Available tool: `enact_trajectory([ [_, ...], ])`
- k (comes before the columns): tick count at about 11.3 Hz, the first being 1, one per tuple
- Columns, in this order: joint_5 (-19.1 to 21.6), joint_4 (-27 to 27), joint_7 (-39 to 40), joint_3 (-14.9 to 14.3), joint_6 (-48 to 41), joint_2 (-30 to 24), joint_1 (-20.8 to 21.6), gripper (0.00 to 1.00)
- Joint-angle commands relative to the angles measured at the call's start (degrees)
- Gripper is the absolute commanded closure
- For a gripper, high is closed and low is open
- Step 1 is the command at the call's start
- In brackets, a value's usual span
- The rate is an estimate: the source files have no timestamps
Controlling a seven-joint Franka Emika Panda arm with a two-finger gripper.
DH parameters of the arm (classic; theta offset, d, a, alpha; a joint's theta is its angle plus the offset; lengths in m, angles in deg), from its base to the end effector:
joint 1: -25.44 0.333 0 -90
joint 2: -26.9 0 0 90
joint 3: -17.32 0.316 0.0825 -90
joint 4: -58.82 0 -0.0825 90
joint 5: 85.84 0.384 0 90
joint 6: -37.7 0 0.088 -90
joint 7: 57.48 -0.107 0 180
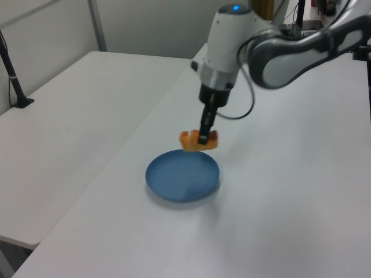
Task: Put the bread on the table
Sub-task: 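Lift the bread off the plate and carry it away from the plate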
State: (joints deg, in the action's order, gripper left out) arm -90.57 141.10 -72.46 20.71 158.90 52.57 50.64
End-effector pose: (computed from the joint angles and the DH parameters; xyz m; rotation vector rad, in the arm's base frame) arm 0.6306 0.3310 0.4587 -3.0545 -0.4044 -0.3625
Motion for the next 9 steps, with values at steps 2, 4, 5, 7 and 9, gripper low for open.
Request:
enact_trajectory([
  [2, 0.06, 19.46, -1.11, 3.82, -6.15, -17.46, -1.91, 0.63],
  [4, 3.21, 22.83, -0.85, 5.57, -11.04, -20.13, -2.34, 0.63],
  [5, 6.01, 23.36, 1.94, 6.71, -13.08, -20.14, -3.57, 0.63],
  [7, 10.77, 25.90, 6.52, 7.69, -14.50, -19.96, -3.93, 0.63],
  [9, 12.62, 28.45, 6.53, 9.53, -13.80, -19.44, -4.02, 0.62],
])
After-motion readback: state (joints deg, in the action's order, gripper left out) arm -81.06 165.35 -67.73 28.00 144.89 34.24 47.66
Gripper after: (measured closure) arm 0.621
